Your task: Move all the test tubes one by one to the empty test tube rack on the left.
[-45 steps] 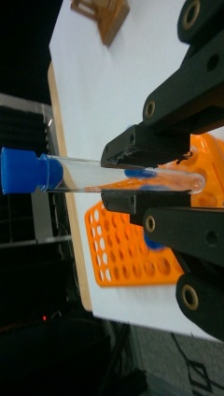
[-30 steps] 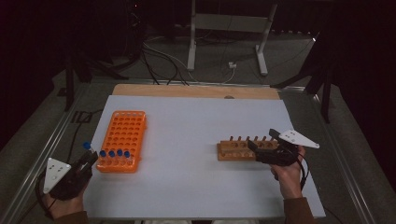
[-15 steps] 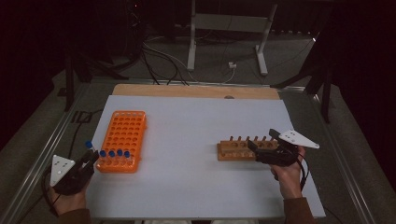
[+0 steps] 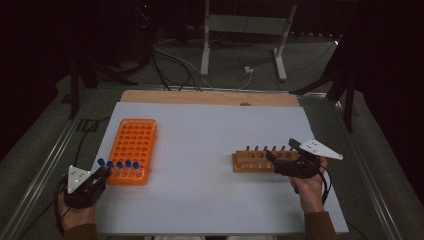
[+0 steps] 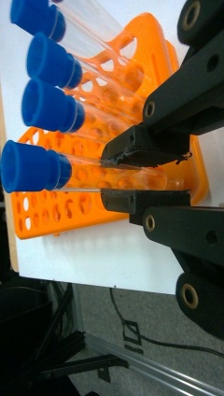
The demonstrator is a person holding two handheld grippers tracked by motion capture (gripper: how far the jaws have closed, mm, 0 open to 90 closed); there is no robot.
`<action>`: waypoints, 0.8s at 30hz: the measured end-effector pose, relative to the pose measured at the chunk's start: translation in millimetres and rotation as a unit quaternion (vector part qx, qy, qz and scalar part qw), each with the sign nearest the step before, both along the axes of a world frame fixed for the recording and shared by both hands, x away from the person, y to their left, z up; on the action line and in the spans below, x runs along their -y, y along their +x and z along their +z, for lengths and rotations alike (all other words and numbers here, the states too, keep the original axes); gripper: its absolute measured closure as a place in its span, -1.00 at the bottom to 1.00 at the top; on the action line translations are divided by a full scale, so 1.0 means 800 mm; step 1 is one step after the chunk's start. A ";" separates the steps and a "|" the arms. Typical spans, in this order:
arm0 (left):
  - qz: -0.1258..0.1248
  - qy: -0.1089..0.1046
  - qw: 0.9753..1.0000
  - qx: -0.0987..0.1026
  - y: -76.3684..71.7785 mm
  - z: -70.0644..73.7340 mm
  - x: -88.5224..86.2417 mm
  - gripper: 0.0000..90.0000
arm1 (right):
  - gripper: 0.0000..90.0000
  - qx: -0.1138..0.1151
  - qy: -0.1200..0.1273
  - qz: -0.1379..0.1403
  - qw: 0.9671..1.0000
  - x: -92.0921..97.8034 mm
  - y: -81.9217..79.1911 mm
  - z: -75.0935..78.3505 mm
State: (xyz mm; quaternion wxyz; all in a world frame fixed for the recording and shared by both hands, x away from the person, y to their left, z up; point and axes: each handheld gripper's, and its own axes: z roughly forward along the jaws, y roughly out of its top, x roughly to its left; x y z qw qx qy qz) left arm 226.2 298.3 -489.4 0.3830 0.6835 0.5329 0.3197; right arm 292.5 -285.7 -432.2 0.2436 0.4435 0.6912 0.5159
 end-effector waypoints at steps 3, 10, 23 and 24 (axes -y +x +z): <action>-0.002 0.008 1.000 -0.011 0.001 -0.002 0.002 0.75 | -1.00 -0.001 -0.001 0.000 1.000 0.000 0.000 -0.001; 0.000 0.013 1.000 -0.028 0.003 -0.005 0.004 0.75 | -1.00 -0.002 -0.002 0.000 1.000 0.000 0.000 -0.003; 0.011 -0.042 0.999 -0.008 -0.009 0.008 -0.005 0.31 | -1.00 -0.004 -0.004 0.001 1.000 0.001 -0.001 -0.005; 0.012 -0.049 0.999 0.002 -0.012 0.012 -0.007 0.25 | -1.00 -0.004 -0.004 0.001 1.000 0.001 -0.001 -0.005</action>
